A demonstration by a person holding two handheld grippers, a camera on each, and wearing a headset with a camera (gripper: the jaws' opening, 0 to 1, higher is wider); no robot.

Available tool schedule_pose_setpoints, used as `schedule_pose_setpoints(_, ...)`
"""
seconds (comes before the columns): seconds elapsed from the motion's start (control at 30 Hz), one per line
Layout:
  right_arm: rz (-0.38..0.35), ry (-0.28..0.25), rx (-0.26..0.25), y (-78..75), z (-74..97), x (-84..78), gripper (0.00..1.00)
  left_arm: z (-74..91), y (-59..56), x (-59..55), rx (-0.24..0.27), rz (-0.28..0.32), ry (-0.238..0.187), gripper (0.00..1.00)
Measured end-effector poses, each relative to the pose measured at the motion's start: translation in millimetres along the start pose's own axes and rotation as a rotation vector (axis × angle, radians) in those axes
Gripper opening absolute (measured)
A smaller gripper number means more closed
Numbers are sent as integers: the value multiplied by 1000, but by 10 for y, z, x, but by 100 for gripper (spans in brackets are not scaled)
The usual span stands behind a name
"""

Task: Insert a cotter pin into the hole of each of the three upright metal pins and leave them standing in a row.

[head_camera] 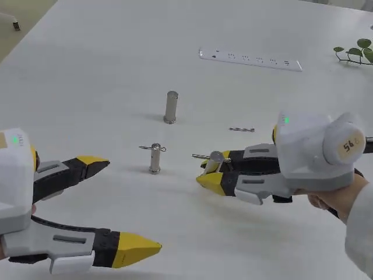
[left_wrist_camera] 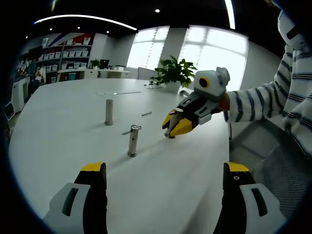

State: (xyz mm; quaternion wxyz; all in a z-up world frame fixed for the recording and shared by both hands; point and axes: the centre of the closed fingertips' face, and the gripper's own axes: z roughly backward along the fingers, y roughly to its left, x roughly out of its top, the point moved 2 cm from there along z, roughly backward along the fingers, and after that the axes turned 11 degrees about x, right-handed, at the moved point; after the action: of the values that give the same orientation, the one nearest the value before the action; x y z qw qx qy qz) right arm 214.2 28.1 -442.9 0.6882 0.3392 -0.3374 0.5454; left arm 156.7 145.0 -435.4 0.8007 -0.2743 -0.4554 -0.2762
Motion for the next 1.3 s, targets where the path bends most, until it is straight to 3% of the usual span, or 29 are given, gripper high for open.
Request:
schedule_pose_setpoints(0.47, -6, 38, -2, -195, -9, -145, 9, 15, 48, -45, 23, 4, 17, 99)
schedule_pose_setpoints(0.83, -20, 42, 10, -195, -60, -244, 9, 5, -5, -85, 14, 32, 21, 99)
schedule_pose_setpoints(1.3, -15, 12, 25, -242, -45, -240, 9, -15, -35, -152, 10, 59, 36, 99)
